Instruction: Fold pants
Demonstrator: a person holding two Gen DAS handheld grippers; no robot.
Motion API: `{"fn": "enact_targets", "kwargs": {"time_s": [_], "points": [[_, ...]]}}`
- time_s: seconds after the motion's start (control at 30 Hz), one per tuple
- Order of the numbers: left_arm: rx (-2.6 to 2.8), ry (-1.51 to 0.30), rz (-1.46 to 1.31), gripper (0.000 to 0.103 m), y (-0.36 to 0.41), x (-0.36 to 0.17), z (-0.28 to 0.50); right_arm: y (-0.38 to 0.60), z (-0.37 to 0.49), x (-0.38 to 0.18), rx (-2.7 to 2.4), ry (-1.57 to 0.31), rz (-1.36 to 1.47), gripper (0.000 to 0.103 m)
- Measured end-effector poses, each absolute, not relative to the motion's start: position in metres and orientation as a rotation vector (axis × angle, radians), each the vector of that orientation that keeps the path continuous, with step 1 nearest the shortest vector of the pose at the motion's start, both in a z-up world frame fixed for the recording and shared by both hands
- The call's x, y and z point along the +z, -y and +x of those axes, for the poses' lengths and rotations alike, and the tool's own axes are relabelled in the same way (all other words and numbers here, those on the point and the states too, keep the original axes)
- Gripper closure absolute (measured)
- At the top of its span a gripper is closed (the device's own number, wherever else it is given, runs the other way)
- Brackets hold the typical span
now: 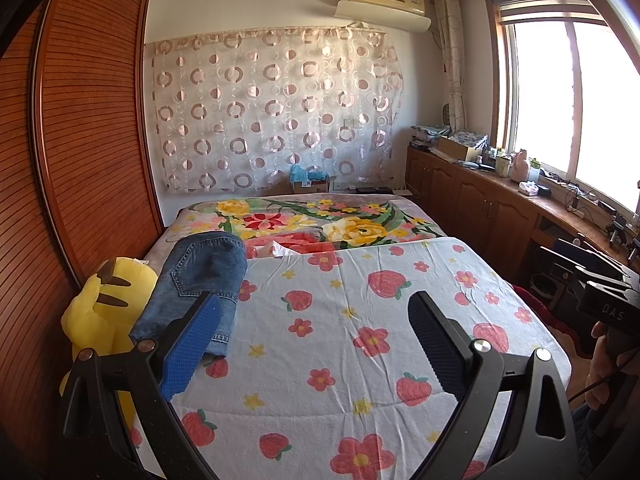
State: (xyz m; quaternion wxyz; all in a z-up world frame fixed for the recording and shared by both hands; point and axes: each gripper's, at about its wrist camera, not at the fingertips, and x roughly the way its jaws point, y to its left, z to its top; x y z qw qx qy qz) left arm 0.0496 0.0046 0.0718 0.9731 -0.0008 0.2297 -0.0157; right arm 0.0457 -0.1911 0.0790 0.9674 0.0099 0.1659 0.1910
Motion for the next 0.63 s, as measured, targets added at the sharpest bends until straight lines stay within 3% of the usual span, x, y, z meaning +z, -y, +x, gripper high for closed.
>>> {"fn": "enact_targets", "kwargs": {"time_s": [0.63], "points": [[-0.031, -0.462, -0.001, 0.008, -0.0051, 0.071, 0.0498, 0.1918, 0.0441, 0.078, 0.385, -0.333, 0.021, 0.028]]}}
